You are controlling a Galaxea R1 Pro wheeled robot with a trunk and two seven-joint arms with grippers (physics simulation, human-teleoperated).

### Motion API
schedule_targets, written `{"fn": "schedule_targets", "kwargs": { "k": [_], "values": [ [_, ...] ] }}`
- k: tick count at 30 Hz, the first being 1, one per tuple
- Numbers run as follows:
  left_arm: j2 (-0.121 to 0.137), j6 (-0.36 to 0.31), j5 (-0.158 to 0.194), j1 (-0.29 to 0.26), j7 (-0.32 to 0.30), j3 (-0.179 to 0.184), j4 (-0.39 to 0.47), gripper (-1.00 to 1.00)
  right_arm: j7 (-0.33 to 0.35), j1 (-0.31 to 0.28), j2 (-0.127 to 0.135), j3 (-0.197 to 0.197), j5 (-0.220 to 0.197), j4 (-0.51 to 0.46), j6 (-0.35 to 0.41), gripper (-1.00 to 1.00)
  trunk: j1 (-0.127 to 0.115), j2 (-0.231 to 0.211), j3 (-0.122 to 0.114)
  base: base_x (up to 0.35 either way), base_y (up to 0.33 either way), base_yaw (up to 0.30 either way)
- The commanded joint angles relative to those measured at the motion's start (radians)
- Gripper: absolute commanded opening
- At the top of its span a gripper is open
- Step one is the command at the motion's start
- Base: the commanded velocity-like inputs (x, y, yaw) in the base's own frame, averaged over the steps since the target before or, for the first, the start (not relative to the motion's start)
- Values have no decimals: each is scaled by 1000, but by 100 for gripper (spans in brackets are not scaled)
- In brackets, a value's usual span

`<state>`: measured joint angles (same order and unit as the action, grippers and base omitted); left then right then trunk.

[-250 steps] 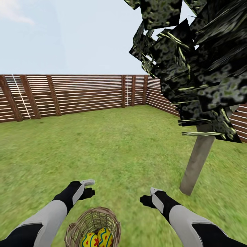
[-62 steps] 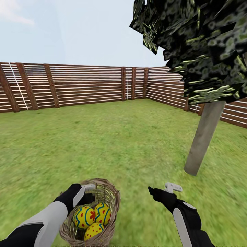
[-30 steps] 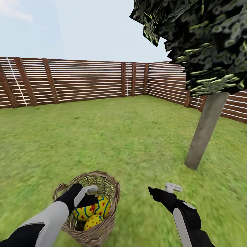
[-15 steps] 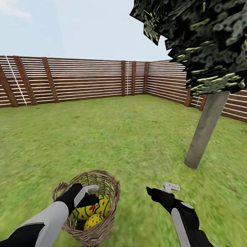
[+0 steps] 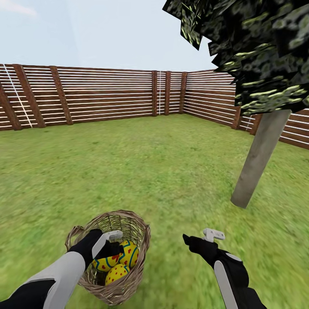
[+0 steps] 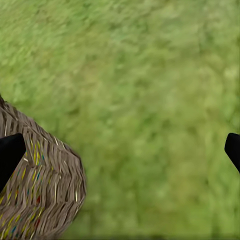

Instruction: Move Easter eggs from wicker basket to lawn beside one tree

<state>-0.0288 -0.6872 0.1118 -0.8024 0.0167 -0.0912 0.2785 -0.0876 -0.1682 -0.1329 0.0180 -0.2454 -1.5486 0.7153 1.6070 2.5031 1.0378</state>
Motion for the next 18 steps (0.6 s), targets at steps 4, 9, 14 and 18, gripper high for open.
{"fn": "schedule_targets", "kwargs": {
  "k": [4, 9, 14, 18],
  "values": [
    [0, -1, 15, 0, 2, -9, 4, 100, -9, -1, -1, 0, -11, 1, 4, 100, 0, 0, 1, 0, 0, 0],
    [2, 23, 101, 0, 2, -7, 6, 100, -11, -1, -1, -4, -11, 13, 3, 100, 0, 0, 1, 0, 0, 0],
    [4, 63, 164, 0, 2, -5, 6, 100, -12, -1, -1, -10, -11, 16, 3, 100, 0, 0, 1, 0, 0, 0],
    [4, 78, 185, 0, 3, -5, 4, 100, -12, -1, -1, -12, -11, 17, 3, 100, 0, 0, 1, 0, 0, 0]
  ]
}}
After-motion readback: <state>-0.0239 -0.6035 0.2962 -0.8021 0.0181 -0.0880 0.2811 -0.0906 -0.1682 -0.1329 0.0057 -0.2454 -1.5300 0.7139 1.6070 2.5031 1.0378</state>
